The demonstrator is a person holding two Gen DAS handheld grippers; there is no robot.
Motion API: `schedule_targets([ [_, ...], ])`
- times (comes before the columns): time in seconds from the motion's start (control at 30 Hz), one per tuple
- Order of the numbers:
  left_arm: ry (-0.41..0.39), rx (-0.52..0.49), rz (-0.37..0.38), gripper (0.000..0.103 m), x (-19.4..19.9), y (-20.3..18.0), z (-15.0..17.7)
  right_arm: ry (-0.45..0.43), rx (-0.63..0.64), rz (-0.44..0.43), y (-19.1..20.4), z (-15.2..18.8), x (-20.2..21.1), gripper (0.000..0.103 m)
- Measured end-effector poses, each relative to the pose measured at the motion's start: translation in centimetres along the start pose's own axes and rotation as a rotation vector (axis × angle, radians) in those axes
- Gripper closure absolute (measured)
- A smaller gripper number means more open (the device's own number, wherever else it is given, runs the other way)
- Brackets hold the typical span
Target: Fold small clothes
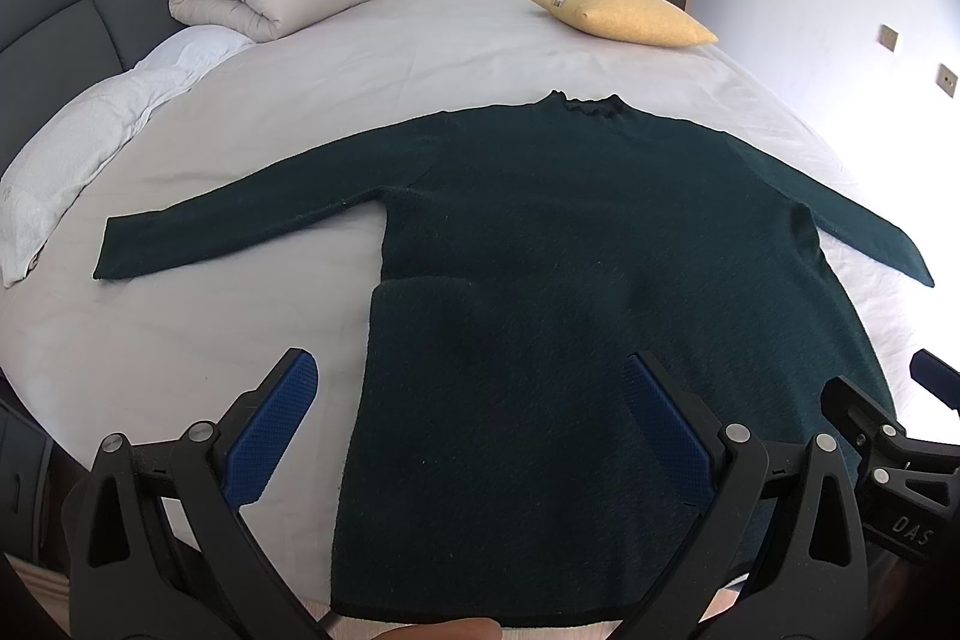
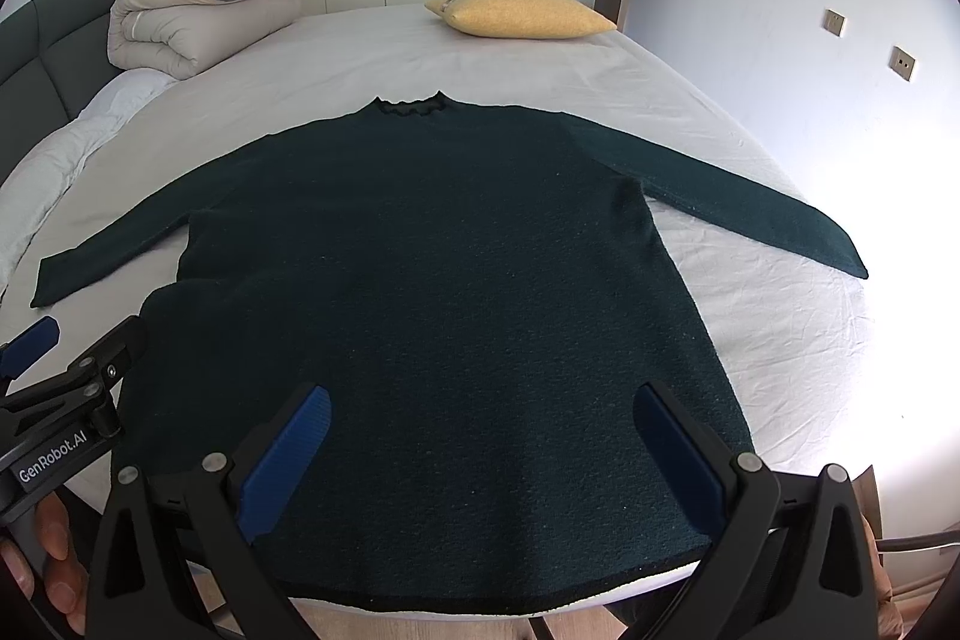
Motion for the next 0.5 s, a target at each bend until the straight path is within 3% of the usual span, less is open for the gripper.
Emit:
schedule_targets([
  [0.5,0.001,0.0,-0.001,0.0,-0.34,0.08,0.26,0.0,0.003,0.004,-0.3,-0.16,-0.15,0.0],
])
Point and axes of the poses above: each gripper's, at about its wrist camera, not at the fingertips, and x roughly against the way its jaws point, y to its left, z to its underside, the point moved 1 cm from there along -x, roughly the way its jaws point, and after that the axes turned 14 degrees about -z, right-handed, at the moved point
